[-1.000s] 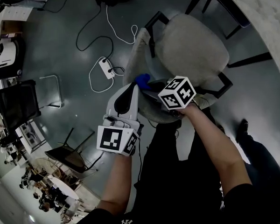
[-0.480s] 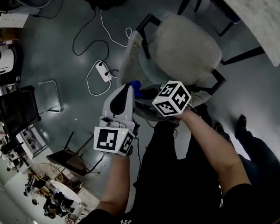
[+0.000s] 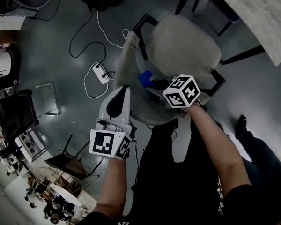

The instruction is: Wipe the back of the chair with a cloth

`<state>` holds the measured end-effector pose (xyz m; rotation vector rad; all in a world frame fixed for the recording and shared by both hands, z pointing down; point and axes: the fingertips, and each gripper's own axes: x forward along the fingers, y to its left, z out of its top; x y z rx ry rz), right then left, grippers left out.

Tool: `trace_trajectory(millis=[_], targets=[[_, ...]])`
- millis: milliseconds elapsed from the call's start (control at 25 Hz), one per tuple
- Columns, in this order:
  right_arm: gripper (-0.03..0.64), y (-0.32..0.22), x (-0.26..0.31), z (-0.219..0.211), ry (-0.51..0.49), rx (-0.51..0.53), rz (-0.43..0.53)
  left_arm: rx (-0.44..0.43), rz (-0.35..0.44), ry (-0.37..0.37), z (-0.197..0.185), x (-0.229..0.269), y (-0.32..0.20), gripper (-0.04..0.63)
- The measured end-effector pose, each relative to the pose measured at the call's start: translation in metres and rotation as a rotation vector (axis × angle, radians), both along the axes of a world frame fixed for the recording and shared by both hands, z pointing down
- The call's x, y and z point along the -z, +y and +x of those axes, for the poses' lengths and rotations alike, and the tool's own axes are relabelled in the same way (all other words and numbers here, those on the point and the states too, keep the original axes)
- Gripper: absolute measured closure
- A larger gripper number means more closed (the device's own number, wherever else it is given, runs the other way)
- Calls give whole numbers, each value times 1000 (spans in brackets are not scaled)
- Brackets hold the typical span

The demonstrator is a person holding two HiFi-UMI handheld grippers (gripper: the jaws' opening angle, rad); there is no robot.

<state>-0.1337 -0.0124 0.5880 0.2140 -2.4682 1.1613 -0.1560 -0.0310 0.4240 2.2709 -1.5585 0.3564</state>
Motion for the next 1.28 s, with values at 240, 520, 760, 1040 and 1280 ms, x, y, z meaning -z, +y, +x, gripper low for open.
trace_trajectory(millis=[240,520,760,1040,1280], targets=[[557,1,-73,1,119,15,-45,-25,-5,-12,1,-13,2,588],[557,14,-116,-11,172,74,-103,-25,2,-19,0,-20,-3,588],[557,31,-92,-17,129,152,-149,-26,-10,-22,5,-17,-1,588],[557,48,-41,-17,63,166,-169,-29,-23,-22,17,-3,3,588],[557,59,2,-17,17,187,-170,-33,-30,-26,24,9,5,588]])
